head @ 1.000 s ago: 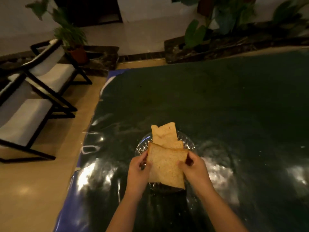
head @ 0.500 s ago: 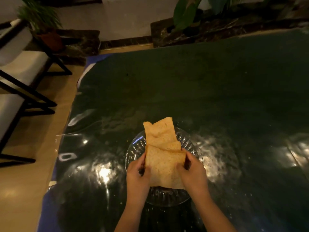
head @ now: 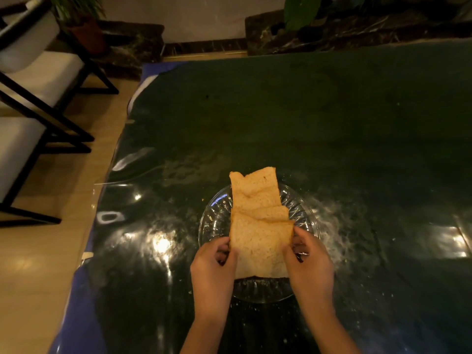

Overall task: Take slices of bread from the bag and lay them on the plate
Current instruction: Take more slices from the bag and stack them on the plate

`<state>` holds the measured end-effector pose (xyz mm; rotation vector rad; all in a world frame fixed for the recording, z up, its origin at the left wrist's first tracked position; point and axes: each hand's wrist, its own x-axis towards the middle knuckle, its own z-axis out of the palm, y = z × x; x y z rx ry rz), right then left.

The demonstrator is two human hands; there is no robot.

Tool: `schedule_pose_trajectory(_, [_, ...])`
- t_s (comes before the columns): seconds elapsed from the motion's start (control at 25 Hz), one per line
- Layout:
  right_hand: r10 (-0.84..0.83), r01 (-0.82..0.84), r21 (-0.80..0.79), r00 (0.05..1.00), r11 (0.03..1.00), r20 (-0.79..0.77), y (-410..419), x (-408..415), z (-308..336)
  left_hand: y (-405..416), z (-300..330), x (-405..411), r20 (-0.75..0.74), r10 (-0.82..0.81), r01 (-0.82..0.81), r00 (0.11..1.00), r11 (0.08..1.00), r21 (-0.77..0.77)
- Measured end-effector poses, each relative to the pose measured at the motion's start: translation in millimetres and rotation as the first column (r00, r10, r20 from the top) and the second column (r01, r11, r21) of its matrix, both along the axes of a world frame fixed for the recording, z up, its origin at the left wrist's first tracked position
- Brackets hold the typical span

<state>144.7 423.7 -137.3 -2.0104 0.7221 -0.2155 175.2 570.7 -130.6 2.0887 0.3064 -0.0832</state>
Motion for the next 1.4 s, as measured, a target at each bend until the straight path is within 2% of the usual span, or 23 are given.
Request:
schedule_pose_trajectory(0.12, [0.010, -0.010, 0.067, 1.000, 0.998, 0.001, -2.8, -2.7, 6.6, 6.2, 3.2, -7.3, -0.023, 0.018, -0.018, 1.000, 1.000, -0.021])
schedule_pose_trajectory(0.4, [0.046, -0.035, 0.096, 0.993, 0.995, -0.109, -9.0, -9.3, -1.9, 11.2, -7.1, -19.9, -0.116, -0.023, 0.021, 0.993, 1.000, -0.010])
schedule_pose_trajectory(0.68, [0.052, -0.048, 0.027, 0.987, 0.998, -0.155, -12.9, -8.3, -3.3, 15.6, -8.0, -22.3, -0.138, -0.080, 0.083, 0.987, 0.996, 0.019])
schedule_pose_trajectory(0.76, [0.079, -0.085, -0.032, 0.986, 0.996, -0.144, -11.6, -10.4, -4.9, 15.1, -6.3, -20.2, -0.084, -0.113, 0.120, 0.990, 0.989, 0.091])
schedule_pose_trajectory(0.84, [0.122, -0.126, -0.027, 0.985, 0.992, -0.125, -9.0, -8.4, -5.9, 11.8, -4.4, -13.2, -0.027, -0.145, 0.148, 0.989, 0.979, 0.138])
schedule_pose_trajectory(0.96, [0.171, -0.173, -0.006, 0.978, 0.985, -0.122, -5.6, -3.1, -7.8, 4.3, -4.8, -2.6, -0.027, -0.237, 0.239, 0.971, 0.967, 0.091])
schedule_pose_trajectory(1.4, [0.159, -0.165, -0.039, 0.979, 0.986, -0.129, -6.5, -6.8, -15.1, 4.1, -16.8, -9.7, -0.024, -0.186, 0.186, 0.982, 0.982, 0.012])
